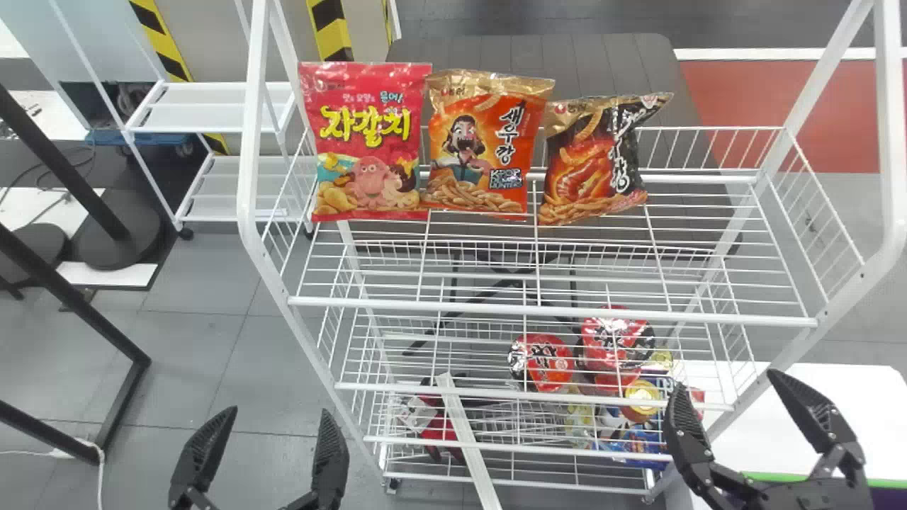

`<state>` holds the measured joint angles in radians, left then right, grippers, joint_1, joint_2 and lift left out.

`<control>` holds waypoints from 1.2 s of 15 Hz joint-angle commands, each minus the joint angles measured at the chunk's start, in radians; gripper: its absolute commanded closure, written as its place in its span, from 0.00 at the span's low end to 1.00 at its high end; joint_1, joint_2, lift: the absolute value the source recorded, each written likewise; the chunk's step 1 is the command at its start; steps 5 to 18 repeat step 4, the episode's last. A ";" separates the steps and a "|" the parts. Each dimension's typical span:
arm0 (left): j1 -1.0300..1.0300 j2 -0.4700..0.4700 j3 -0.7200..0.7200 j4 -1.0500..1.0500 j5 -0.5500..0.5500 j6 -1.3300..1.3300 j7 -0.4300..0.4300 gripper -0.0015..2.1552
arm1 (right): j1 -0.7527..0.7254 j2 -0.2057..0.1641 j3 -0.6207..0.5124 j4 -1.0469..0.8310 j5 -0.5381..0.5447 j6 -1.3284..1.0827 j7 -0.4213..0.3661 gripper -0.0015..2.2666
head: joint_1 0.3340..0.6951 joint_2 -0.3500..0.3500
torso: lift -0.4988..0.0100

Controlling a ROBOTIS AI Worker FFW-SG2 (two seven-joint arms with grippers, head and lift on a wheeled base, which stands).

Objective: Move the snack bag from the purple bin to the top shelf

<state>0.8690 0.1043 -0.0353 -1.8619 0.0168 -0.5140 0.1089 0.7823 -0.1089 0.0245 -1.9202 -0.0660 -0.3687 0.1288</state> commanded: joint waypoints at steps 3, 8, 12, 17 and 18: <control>-0.004 0.000 0.000 0.003 0.000 0.001 0.000 0.04 | 0.000 0.002 0.005 0.000 0.000 0.000 0.000 0.05 | 1.00 0.61 | 0.98; -0.004 0.000 0.000 0.003 0.000 -0.002 0.000 0.04 | 0.000 0.002 0.005 0.000 0.002 0.000 0.000 0.05 | 1.00 0.61 | 0.98; -0.004 0.000 0.000 0.003 0.000 -0.002 0.000 0.04 | 0.000 0.002 0.005 0.000 0.002 0.000 0.000 0.05 | 1.00 0.61 | 0.98; -0.004 0.000 0.000 0.003 0.000 -0.002 0.000 0.04 | 0.000 0.002 0.005 0.000 0.002 0.000 0.000 0.05 | 1.00 0.61 | 0.98; -0.004 0.000 0.000 0.003 0.000 -0.002 0.000 0.04 | 0.000 0.002 0.005 0.000 0.002 0.000 0.000 0.05 | 1.00 0.61 | 0.98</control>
